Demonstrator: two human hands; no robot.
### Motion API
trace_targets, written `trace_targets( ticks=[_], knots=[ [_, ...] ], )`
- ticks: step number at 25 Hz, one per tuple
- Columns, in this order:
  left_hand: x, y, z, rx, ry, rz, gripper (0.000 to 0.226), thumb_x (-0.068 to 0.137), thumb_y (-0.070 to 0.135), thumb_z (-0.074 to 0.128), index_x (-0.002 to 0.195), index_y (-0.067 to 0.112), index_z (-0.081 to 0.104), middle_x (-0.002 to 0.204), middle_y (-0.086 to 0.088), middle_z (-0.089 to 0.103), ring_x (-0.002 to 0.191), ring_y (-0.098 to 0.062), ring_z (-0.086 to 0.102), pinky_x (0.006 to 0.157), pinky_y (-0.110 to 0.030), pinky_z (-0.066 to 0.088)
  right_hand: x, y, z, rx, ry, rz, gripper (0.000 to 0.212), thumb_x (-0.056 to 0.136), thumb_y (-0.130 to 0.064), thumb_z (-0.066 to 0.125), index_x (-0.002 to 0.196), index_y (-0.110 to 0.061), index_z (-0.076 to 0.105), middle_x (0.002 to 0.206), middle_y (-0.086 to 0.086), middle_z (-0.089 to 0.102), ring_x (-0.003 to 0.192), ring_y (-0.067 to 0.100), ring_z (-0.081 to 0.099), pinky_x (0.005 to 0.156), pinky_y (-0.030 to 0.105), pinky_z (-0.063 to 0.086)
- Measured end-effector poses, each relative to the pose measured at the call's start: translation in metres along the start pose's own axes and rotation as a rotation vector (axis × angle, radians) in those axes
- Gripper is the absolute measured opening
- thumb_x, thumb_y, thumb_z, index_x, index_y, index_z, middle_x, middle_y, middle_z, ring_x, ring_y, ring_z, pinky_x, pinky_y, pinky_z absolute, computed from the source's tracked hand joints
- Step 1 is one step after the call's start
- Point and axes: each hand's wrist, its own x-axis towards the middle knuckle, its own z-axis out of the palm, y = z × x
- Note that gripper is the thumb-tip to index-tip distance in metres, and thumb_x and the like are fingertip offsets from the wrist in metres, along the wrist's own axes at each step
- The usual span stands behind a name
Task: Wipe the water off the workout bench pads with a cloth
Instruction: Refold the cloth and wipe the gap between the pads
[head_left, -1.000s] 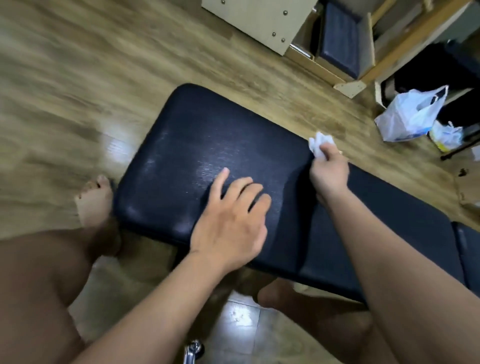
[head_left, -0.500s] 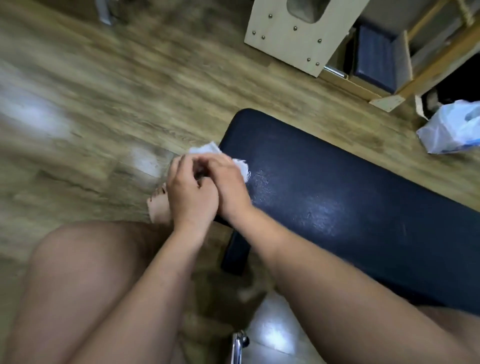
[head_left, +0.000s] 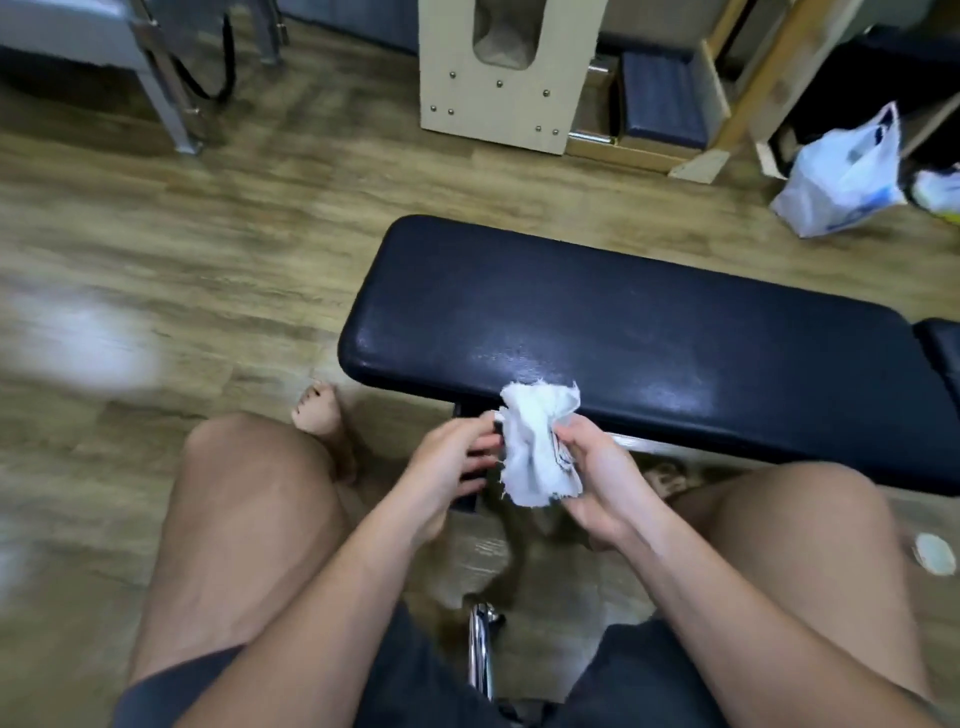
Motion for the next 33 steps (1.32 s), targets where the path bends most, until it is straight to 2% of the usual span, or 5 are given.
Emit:
trace_targets(
  ticks=[8,16,25,28,33],
  knots=[
    [-0.023,-0.013,0.073,-0.107,-0.041,0.122,0.006,0.092,0.017,0.063,0.092,0.011,0.064,0.084,-0.010,0.069,0.066,-0.017,0.062,0.059,-0.027,0.047,-0.053,-0.014,-0.024,-0.085,0.111,-0.213,0.023,0.095,-0.009,0.054,0.114,0.000,0.062,0.114,0.020,0.069,0.104,0.030,0.065,0.097,0.047,0.050],
    [-0.038,-0.007,0.108,0.090,0.013,0.292,0.010,0.089,0.013,0.068,0.091,0.009,0.060,0.090,-0.015,0.069,0.084,-0.028,0.065,0.081,-0.042,0.052,-0.084,-0.031,-0.107,-0.307,0.504,-0.376,0.027,0.095,-0.022,0.050,0.082,-0.002,0.063,0.071,0.023,0.060,0.070,0.022,0.056,0.067,0.032,0.043],
    [-0.046,0.013,0.125,0.326,0.062,0.402,0.026,0.086,0.003,0.069,0.107,0.015,0.060,0.093,-0.009,0.072,0.078,-0.023,0.069,0.057,-0.032,0.053,-0.132,-0.051,-0.190,-0.184,0.593,-0.450,0.024,0.096,-0.016,0.050,0.076,-0.010,0.060,0.048,-0.010,0.049,0.038,0.003,0.042,0.038,0.016,0.032],
    [-0.045,0.019,0.122,0.460,0.053,0.335,0.039,0.084,0.003,0.072,0.118,0.015,0.056,0.097,-0.006,0.062,0.067,-0.016,0.060,0.058,-0.029,0.050,-0.142,-0.053,-0.207,-0.246,0.611,-0.451,0.007,0.093,-0.018,0.060,0.098,-0.017,0.065,0.074,-0.002,0.063,0.050,0.007,0.053,0.048,0.023,0.042],
    [-0.037,0.030,0.106,0.756,-0.118,0.439,0.023,0.080,0.005,0.076,0.101,0.015,0.070,0.114,-0.007,0.064,0.078,-0.005,0.061,0.066,-0.014,0.049,-0.151,-0.048,-0.220,-0.094,0.316,-0.404,0.051,0.081,0.011,0.066,0.124,-0.014,0.058,0.098,0.012,0.067,0.086,0.019,0.067,0.080,0.031,0.056]
  ],
)
